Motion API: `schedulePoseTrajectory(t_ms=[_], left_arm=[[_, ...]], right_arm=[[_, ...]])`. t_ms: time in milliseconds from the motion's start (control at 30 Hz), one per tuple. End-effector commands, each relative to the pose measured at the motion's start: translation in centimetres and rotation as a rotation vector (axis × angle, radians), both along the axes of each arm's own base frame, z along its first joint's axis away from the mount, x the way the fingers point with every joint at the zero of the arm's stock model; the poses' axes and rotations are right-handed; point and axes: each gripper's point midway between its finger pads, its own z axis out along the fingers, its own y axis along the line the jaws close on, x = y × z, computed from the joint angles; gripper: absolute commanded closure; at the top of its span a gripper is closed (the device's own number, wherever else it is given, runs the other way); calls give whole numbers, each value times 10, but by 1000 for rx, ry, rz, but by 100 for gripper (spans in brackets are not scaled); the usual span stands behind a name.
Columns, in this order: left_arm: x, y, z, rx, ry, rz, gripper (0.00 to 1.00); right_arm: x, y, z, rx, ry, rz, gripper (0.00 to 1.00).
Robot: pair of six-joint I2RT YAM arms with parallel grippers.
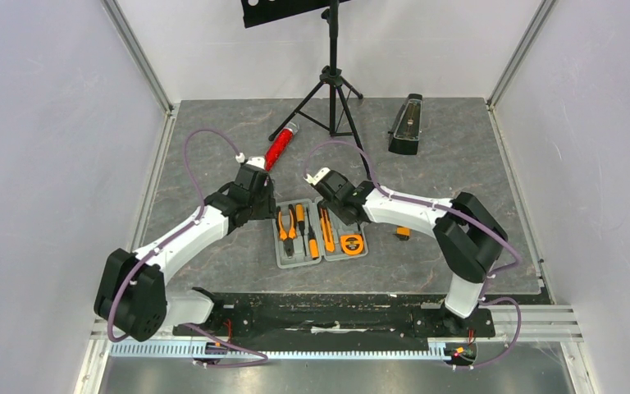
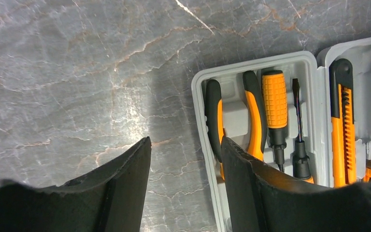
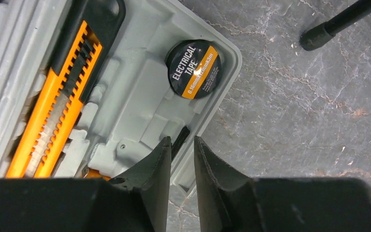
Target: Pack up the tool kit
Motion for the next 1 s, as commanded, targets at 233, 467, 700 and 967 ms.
schedulePoseTrajectory(t_ms=[233, 467, 700, 967], left_arm=[[-3, -8, -16, -60, 44, 32, 41], [-3, -8, -16, -60, 44, 33, 41], [-3, -8, -15, -65, 39, 31, 42], [-2, -10, -13, -72, 37, 26, 42]], right_arm=[[12, -3, -24, -29, 24, 57, 78], [0, -12, -36, -41, 79, 42, 79], [-8, -12, -36, -17, 112, 30, 86], [-8, -1, -23, 57, 116, 49, 100]])
